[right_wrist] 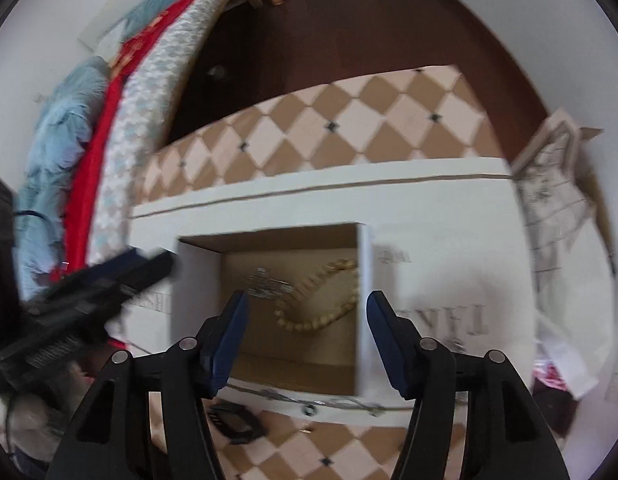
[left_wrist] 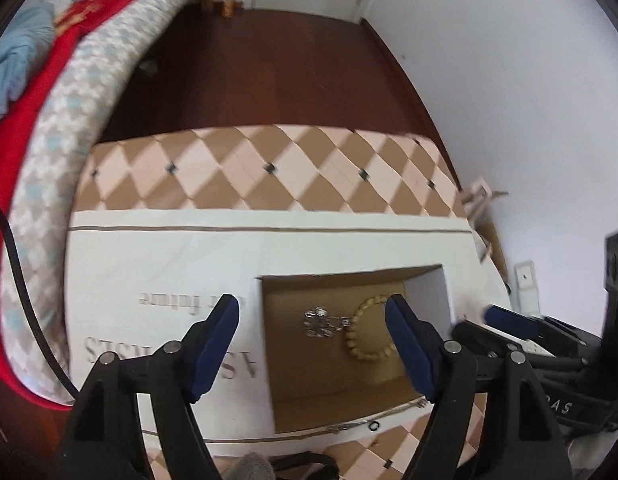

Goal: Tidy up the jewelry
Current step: 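Carry both bracelets into the white box and open both tools, then move both tools back toward the remaining jewelry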

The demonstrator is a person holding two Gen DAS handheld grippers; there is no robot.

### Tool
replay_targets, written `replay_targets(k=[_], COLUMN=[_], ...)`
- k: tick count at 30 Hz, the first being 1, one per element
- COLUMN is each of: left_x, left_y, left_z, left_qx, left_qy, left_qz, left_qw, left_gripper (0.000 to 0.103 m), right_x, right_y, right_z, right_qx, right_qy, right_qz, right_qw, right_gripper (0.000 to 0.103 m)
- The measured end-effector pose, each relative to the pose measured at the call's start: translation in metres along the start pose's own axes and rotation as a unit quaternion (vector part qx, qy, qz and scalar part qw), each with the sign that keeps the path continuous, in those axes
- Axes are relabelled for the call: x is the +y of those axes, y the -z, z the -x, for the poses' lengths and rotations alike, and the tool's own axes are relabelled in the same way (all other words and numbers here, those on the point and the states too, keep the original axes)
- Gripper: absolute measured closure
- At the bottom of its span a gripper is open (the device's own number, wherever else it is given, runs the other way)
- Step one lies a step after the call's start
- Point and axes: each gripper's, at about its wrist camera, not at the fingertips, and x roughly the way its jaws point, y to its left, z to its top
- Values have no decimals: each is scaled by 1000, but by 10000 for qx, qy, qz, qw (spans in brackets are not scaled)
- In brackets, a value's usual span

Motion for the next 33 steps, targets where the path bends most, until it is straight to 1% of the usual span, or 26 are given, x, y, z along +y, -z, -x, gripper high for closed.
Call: replay_targets(k=[1, 2, 3, 4, 5, 6, 8, 11, 16, 18, 23, 26, 31, 33], left_x=[1, 1, 2, 4, 5, 6, 5, 1, -1, -1, -2, -4, -11, -14], left_y=[2, 5, 9, 14, 21, 24, 37, 52, 65, 70, 82, 89, 103, 108], left_z=[2, 4, 7, 10, 12, 12, 16, 15, 17, 21, 38, 49, 71, 82], left_qx=[-84, -173, -260, -339, -428, -500, -659, -772, -738, -750, -906, -983, -1185, -1294], left_qy=[-206, -409, -568, -672, -783, -884, -1052, -1161, -1267, -1245, -1275, -1219, -1290, -1260], left_qz=[-16, -36, -52, -55, -61, -79, -179, -281, -286, -257, -225, -234, -314, -325], left_qw=[9998, 9990, 9980, 9971, 9960, 9948, 9921, 9898, 9888, 9890, 9874, 9874, 9840, 9830], left_gripper=[19, 8, 3, 1, 1, 1, 1, 1, 0, 0, 1, 1, 1, 1], right_x=[0, 1, 3, 4, 5, 5, 6, 8, 12, 15, 21, 26, 35, 38], right_y=[3, 7, 13, 17, 23, 27, 38, 52, 68, 73, 83, 89, 98, 103], right_z=[2, 4, 5, 5, 3, 2, -3, -8, -4, 1, 21, 39, 67, 79], right_qx=[-28, -68, -140, -174, -184, -178, -172, -173, -292, -341, -568, -790, -1090, -1213], right_qy=[184, 466, 763, 917, 1157, 1275, 1370, 1443, 1427, 1417, 1371, 1380, 1363, 1352], right_qz=[78, 153, 270, 336, 396, 435, 473, 522, 496, 481, 484, 519, 549, 558], right_qw=[9998, 9988, 9966, 9951, 9923, 9907, 9893, 9880, 9881, 9882, 9877, 9859, 9831, 9818], right_gripper=[30, 20, 11, 7, 1, 0, 0, 0, 0, 0, 0, 0, 0, 0])
